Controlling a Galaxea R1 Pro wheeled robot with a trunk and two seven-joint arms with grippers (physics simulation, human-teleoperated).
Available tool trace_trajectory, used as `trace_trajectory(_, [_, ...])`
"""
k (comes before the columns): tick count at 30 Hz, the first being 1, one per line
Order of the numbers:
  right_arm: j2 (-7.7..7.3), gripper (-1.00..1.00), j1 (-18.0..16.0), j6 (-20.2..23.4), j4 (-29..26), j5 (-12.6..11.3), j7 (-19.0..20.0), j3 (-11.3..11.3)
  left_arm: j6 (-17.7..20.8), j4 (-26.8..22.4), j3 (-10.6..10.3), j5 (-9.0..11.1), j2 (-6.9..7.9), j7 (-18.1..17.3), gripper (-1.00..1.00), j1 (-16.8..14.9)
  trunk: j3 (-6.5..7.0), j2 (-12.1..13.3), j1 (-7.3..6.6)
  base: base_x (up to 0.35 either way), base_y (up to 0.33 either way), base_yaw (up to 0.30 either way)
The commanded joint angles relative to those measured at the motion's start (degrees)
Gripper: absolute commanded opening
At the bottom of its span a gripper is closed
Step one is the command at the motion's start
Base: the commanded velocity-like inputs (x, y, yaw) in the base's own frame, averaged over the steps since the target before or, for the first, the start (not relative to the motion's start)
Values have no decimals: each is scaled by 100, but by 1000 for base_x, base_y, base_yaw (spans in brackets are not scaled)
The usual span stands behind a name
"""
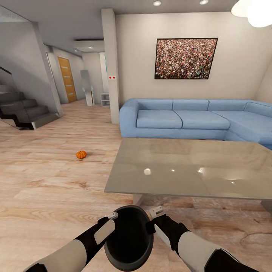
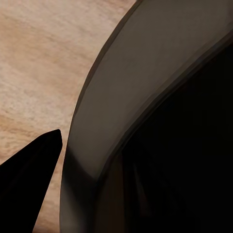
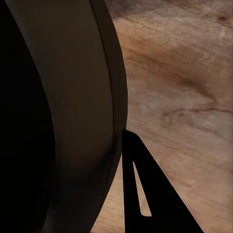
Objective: Place each of the two pumpkins and all three candles from the living room inside a cabinet in the living room (use any cabinet), then make sure every cabinet is closed, and position the cauldron so it is next to a table in the living room.
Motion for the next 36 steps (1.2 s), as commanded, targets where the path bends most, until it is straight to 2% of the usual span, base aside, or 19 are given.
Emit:
trace_trajectory(1, [-3, -100, -8, -32, -14, 208, -44, -301, 35, 30, 112, -148, 6, 225, -100, 1, 1, 0, -1, 0, 0, 0])
trace_trajectory(20, [-3, -100, -8, -62, -19, 216, -50, -301, 35, 30, 112, -148, 6, 224, -100, 1, 1, 0, -1, 0, 0, 0])
trace_trajectory(21, [-3, 100, -8, -68, -21, 216, -47, -301, 35, 30, 112, -148, 6, 224, 100, 1, 1, 0, -1, 0, 0, 0])
trace_trajectory(36, [-3, 100, -8, -62, -23, 216, -47, -293, 35, 30, 112, -148, 6, 224, 100, 1, 1, 0, -1, 0, 0, 0])
